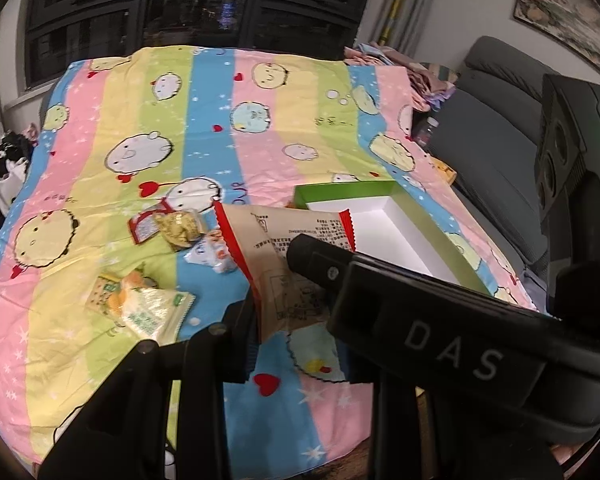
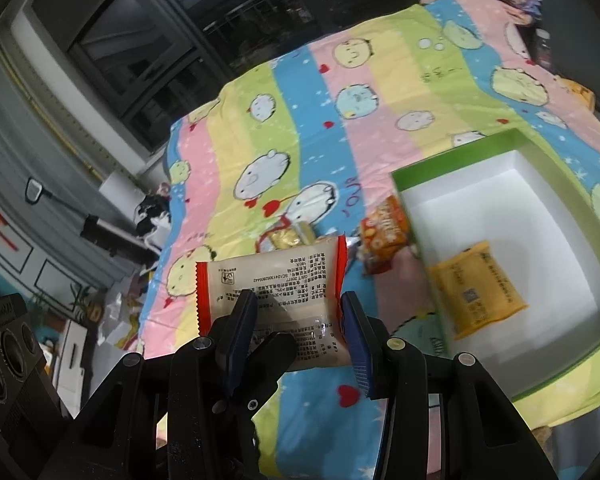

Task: Organize snacks
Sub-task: 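Carry the white packet with the right tool over the green-rimmed box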

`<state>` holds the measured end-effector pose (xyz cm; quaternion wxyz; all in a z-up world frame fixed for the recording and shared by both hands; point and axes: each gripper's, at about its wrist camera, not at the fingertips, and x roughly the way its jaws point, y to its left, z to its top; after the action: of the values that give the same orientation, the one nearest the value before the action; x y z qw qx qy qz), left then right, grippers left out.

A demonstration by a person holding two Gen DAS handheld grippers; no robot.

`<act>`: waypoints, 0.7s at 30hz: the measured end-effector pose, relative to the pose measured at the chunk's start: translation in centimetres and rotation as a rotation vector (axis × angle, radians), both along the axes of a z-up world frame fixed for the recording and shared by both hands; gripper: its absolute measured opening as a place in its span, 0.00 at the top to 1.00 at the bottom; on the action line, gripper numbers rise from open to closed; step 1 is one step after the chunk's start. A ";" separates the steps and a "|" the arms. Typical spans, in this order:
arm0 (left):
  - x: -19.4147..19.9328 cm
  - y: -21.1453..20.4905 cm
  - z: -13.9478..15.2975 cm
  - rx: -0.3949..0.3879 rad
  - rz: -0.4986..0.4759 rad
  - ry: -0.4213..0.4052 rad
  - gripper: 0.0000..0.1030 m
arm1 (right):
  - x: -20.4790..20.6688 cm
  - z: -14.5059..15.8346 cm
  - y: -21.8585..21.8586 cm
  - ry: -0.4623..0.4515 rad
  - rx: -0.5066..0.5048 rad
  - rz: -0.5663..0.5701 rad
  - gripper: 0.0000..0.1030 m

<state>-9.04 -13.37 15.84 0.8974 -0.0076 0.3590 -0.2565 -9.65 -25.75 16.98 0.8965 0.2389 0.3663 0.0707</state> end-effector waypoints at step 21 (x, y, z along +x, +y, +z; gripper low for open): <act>2.1 -11.8 -0.6 0.042 -0.200 0.020 0.71 | -0.2 -1.1 -12.0 0.015 0.062 -0.204 0.55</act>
<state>-6.97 -25.19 15.24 0.8636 0.0443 0.3724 -0.3370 -9.87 -37.71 15.92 0.8884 0.3033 0.3445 -0.0115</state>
